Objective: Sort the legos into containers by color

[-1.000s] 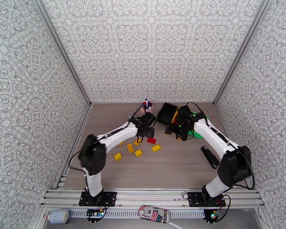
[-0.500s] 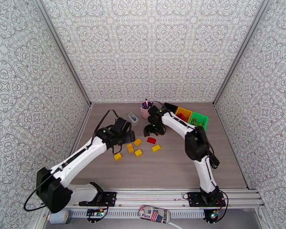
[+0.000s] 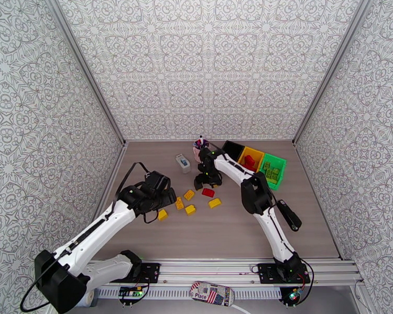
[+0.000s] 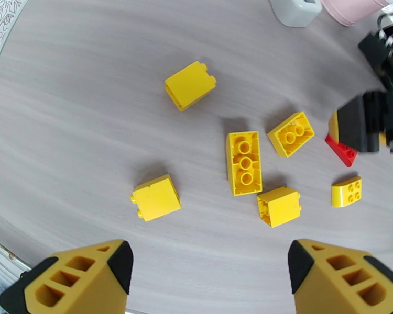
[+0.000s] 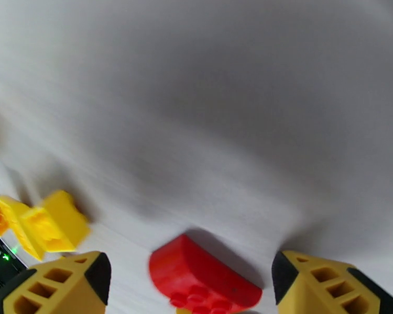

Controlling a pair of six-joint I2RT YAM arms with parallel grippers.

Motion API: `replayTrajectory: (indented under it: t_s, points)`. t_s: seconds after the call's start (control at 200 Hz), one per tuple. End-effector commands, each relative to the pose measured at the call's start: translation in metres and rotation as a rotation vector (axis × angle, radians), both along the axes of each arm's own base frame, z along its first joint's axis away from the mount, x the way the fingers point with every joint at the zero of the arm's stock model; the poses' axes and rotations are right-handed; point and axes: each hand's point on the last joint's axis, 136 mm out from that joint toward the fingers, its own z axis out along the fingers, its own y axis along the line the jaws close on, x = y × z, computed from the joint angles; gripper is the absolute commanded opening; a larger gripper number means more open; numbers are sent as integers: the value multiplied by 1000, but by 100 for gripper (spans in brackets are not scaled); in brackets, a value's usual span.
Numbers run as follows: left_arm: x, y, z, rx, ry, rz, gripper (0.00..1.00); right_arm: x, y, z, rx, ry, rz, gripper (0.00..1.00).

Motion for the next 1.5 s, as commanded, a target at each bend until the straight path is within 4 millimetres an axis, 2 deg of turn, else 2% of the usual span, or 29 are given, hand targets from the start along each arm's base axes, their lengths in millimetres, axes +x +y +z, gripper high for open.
replayTrajectory:
  t_s: [0.0, 0.195, 0.38, 0.57, 0.735, 0.87, 1.005, 1.13, 1.29, 1.376, 1.401, 1.496]
  points:
    - [6, -4, 3, -6, 13, -17, 84, -22, 9, 6, 44, 34, 26, 85]
    - [12, -10, 2, -16, 17, -33, 84, -44, 15, 5, 46, 39, 38, 84]
    - [4, -6, -1, -19, 24, -27, 84, -57, 18, -1, -33, 14, 54, 76]
    - [-13, 4, -6, -18, 36, -9, 84, -47, 6, -11, -182, -38, -12, 63]
    - [-23, 12, -8, -14, 45, 3, 84, -36, 4, -16, -217, -56, -72, 60]
    - [-25, 16, -8, -15, 46, 11, 84, -31, 8, -18, -212, -59, -95, 60]
    - [-22, 14, -8, -23, 45, 8, 84, -27, 7, -17, -231, -73, -101, 50]
    - [-12, 7, -7, -44, 38, -6, 85, -21, 4, -1, -213, -101, -132, 39]
    - [13, -18, -3, -111, 10, -63, 89, -9, -11, 36, -123, -135, -222, 33]
    - [31, -36, 1, -150, -7, -104, 93, 0, -28, 55, -86, -152, -274, 31]
    - [37, -42, 1, -159, -10, -120, 99, 3, -34, 62, -77, -159, -288, 31]
    - [61, -67, 11, -187, -40, -187, 99, 16, -64, 79, -65, -175, -350, 30]
